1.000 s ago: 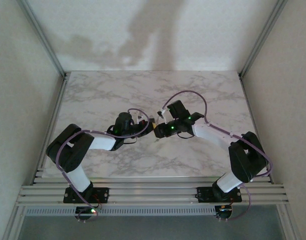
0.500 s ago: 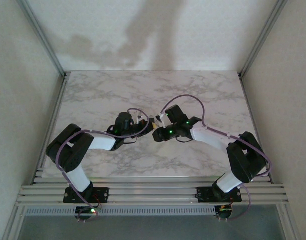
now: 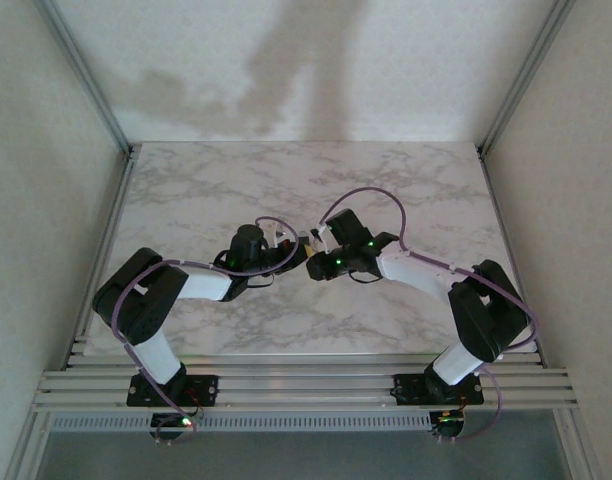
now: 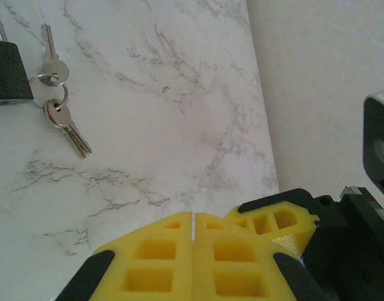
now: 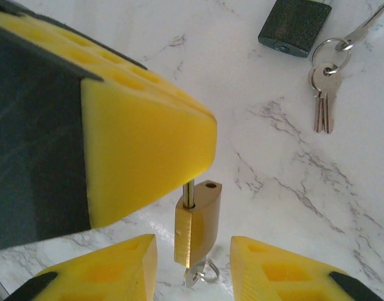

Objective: Lock with the key

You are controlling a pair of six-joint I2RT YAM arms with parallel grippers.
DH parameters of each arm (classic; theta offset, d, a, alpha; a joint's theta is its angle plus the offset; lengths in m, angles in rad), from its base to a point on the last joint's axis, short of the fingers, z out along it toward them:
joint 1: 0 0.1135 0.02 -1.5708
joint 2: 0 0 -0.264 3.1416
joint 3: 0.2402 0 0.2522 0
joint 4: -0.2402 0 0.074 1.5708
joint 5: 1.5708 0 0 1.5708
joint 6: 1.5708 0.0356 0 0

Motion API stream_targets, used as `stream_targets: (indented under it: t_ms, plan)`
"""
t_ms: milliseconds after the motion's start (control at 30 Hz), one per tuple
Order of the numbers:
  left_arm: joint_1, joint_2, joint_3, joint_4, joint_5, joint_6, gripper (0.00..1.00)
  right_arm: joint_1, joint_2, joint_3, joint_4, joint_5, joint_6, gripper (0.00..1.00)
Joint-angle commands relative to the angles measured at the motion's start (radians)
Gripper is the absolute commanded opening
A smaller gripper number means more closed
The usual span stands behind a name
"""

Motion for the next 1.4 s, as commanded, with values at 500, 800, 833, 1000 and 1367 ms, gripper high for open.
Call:
stream_targets:
  t_ms: [500,800,833,1000,1367]
  plan:
    - [-0.007,-0.037,-0.019,0.084,0.056,-0.01,0.0,0.007,0.025,0.024,0.014,-0.009,-0.003,0.26]
    - [-0.006,-0.048,-0.025,0.105,0.076,-0.017,0.0,0.007,-0.027,-0.005,0.003,-0.022,-0.02,0.19]
    - [-0.007,-0.049,-0.027,0.111,0.08,-0.019,0.0,0.007,-0.037,-0.012,0.002,-0.029,-0.023,0.18]
    - [-0.007,-0.059,-0.032,0.133,0.104,-0.022,0.0,0.007,-0.084,-0.048,0.014,-0.073,-0.023,0.12]
    - [-0.005,-0.094,-0.062,0.259,0.207,-0.049,0.0,0.007,-0.228,-0.143,0.043,-0.207,-0.028,0.04]
